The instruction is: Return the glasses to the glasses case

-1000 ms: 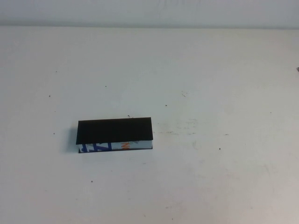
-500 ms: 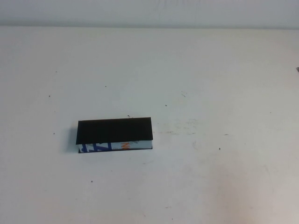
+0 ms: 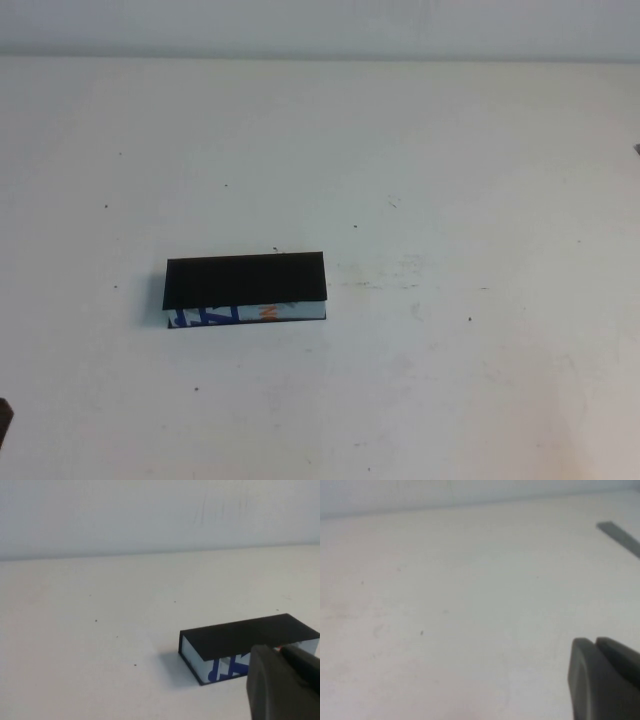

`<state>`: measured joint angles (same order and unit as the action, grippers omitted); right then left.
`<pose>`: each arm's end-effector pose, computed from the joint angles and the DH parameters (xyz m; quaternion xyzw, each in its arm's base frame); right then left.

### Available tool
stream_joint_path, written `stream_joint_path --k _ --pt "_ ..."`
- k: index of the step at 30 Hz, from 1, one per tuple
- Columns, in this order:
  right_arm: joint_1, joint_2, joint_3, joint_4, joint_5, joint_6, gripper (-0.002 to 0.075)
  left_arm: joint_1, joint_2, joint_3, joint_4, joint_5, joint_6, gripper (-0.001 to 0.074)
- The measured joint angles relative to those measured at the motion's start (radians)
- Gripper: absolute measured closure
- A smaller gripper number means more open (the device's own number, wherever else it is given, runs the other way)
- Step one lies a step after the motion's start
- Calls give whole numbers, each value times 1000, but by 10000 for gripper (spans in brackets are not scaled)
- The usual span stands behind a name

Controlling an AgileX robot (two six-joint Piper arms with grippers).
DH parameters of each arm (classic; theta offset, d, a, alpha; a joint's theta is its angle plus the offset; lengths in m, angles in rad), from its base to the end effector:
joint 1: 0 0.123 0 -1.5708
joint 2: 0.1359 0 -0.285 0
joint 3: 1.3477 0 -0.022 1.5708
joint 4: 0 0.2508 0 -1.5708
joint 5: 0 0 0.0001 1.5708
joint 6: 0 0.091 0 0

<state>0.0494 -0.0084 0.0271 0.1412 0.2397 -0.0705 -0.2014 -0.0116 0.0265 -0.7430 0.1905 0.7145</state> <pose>0.0554 0.0058 0.1830 -0.0042 0.7642 0.0502 0.6430 0.0523 -0.0226 0.1921 0.1099 0.7225 -0.1217 0.6717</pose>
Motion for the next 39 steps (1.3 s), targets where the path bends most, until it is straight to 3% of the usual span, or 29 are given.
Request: stream_joint_path --k 3,8,12,39 --pt "0 0 0 0 102 0 738 0 0 0 197 13 -243 735" --pt "0 0 0 0 118 0 738 0 0 0 592 44 -646 735" --pt "0 0 0 2 120 0 738 0 0 0 743 117 -822 735" --pt "0 0 0 4 120 0 738 0 0 -2 765 179 -831 735"
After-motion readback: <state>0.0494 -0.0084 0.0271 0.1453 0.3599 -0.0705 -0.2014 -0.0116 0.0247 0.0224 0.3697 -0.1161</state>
